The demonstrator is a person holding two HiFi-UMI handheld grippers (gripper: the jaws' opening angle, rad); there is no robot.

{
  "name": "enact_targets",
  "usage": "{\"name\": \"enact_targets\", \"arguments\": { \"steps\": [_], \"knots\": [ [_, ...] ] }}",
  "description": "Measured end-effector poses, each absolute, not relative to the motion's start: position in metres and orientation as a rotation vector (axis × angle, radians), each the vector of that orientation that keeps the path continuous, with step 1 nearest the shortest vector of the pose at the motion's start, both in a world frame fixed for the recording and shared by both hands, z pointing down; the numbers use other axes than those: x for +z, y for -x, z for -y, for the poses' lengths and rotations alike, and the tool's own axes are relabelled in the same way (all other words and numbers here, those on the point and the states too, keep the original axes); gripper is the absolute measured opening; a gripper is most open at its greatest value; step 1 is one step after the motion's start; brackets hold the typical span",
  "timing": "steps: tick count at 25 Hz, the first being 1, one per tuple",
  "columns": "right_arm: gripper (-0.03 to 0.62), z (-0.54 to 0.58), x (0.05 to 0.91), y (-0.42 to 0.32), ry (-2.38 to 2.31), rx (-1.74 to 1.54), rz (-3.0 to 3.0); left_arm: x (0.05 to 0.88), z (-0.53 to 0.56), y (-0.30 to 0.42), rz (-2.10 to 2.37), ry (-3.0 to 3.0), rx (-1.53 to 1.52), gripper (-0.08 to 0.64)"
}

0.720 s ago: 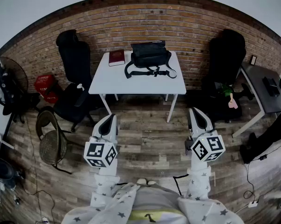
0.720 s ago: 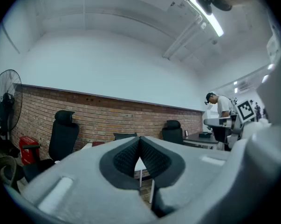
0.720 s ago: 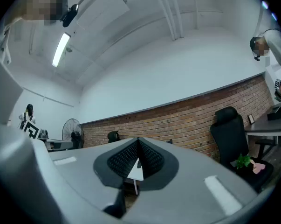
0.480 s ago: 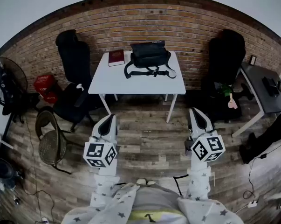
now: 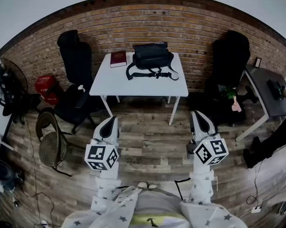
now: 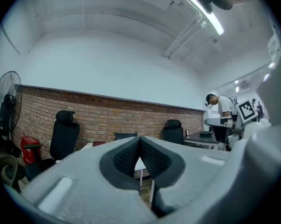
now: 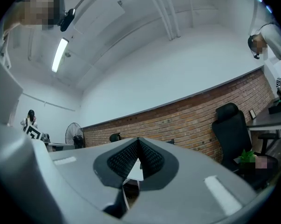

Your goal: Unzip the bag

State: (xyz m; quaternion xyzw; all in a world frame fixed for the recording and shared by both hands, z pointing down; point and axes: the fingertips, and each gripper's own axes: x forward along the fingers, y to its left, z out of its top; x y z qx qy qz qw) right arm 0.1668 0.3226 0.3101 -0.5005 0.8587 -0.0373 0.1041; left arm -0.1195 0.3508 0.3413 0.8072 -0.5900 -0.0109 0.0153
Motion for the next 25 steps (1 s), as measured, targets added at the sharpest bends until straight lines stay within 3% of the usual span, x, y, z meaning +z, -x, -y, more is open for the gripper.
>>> {"name": "enact_targets", "arguments": {
  "steps": [13,25],
  "knots": [
    [0.008,-0.313,0.321,-0.169,1.435,-0.127,-2.55,0.353,-0.349,0.109,1.847,-2.49,-0.01,-0.002],
    [0.008,-0.232,0.337,-0.159,1.419,-0.17,-2.555,0.365,-0.273,0.13,1.898,-2.438,0.008,-0.002]
  ]
}}
